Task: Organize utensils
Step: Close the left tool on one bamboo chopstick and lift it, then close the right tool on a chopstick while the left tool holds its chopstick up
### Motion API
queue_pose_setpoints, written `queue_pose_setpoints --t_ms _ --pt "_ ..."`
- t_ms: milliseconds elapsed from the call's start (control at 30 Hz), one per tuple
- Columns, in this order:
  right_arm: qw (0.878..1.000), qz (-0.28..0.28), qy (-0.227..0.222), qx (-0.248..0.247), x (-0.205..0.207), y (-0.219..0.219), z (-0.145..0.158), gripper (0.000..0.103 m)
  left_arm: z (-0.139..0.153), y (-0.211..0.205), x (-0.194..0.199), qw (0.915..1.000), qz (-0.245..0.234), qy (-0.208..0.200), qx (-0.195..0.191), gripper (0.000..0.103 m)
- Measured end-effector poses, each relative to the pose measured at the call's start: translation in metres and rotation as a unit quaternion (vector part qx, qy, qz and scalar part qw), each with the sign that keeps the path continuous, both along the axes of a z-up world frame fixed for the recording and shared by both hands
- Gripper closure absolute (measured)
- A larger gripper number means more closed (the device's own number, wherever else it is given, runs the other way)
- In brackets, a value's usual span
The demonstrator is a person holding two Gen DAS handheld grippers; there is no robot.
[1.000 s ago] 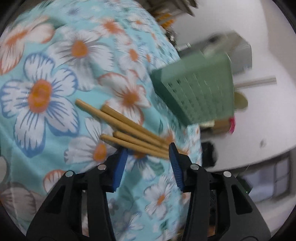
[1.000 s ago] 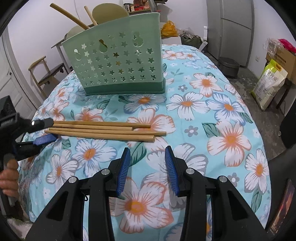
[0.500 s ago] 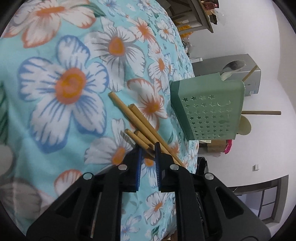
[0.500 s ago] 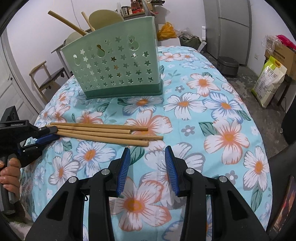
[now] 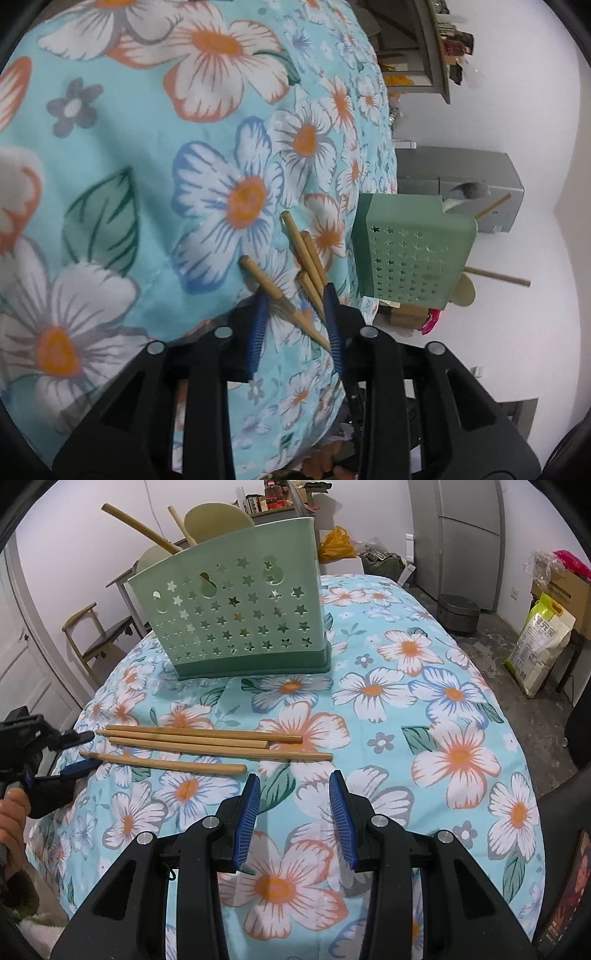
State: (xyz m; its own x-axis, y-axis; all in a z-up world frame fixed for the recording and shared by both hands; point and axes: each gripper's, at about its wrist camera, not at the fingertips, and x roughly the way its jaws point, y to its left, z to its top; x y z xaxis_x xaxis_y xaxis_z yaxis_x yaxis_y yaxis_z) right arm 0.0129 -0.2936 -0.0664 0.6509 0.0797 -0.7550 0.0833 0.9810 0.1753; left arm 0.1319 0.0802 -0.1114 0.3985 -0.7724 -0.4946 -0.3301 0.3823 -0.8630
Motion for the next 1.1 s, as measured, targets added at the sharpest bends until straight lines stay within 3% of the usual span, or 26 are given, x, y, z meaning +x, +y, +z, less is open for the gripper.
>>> queue_pose_setpoints --t_ms 233,400,600,767,867,1100 --pt "1.0 -0.004 0.004 0.004 0.002 -0.001 -0.002 0.065 -0.002 -0.009 0.003 0.9997 0.013 0.013 0.015 0.075" --pt "1.0 -0.004 0.003 0.003 0.002 -0.002 -0.002 0.065 -0.003 -0.01 0.002 0.9992 0.02 0.016 0.032 0.091" --pt "1.0 -0.007 -0.005 -0.002 -0.001 -0.003 0.002 0.065 -0.005 -0.005 -0.002 0.9994 0.026 0.013 0.017 0.094" --pt "1.0 -0.014 -0.026 -0.01 -0.008 -0.005 0.012 0.065 0.01 0.002 -0.007 0.9992 0.024 -0.031 0.0 0.097" --pt "0.999 -0.017 -0.037 -0.01 -0.01 -0.007 0.018 0.065 0.032 0.009 -0.009 0.9966 0.025 -0.079 -0.003 0.099" --pt "0.997 0.007 -0.071 -0.028 -0.01 0.007 0.033 0.065 0.097 0.036 -0.01 0.9776 0.054 -0.202 0.026 0.099"
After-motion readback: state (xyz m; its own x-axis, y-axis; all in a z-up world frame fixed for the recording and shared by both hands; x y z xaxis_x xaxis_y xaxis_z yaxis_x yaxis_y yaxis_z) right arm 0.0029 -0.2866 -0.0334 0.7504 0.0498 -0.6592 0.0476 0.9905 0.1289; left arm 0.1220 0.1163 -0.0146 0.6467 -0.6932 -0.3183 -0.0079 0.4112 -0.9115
